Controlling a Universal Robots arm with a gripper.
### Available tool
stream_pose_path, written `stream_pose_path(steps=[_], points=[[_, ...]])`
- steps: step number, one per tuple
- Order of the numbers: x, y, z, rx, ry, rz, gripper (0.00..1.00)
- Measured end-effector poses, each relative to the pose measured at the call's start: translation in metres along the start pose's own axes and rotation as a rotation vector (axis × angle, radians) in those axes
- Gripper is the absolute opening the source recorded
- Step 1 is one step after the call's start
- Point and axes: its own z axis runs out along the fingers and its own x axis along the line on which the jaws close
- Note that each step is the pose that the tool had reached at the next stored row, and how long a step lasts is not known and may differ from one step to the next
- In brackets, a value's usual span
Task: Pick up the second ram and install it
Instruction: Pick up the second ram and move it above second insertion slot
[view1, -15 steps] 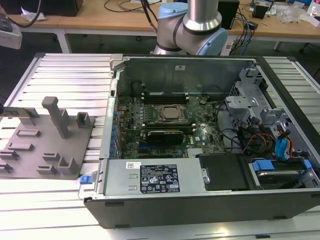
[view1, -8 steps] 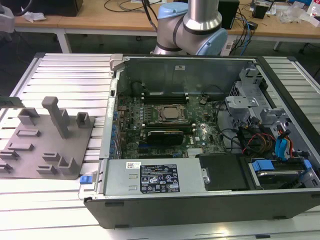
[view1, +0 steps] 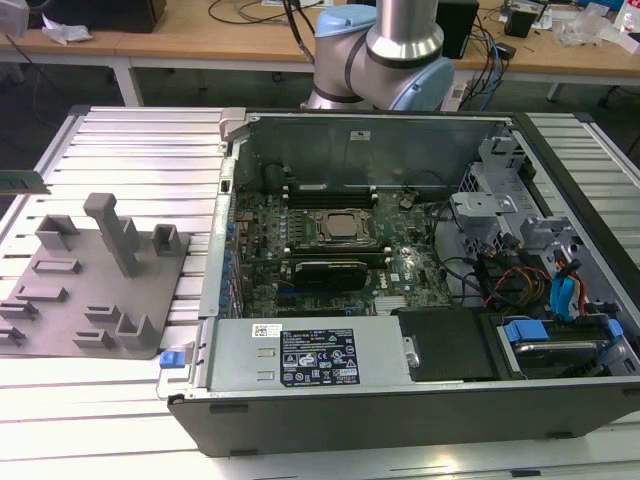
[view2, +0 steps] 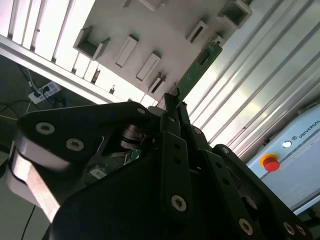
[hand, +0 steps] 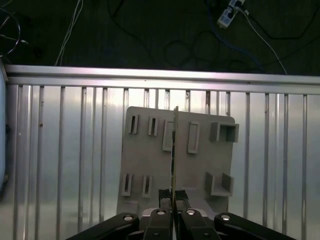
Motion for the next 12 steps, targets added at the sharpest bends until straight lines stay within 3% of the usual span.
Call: stream_pose_path(steps=[3,7,12], points=[[-0.0103,-0.0003,0.0000,-0.0012,-0.0046,-0.001,0.14],[-0.0168,-0.0004,-0.0033,-0.0015,-0.0049,-0.002,0.14],[-0.0213,0.0000,-0.0194,-0.0012,-0.0054,-0.002,0.14]])
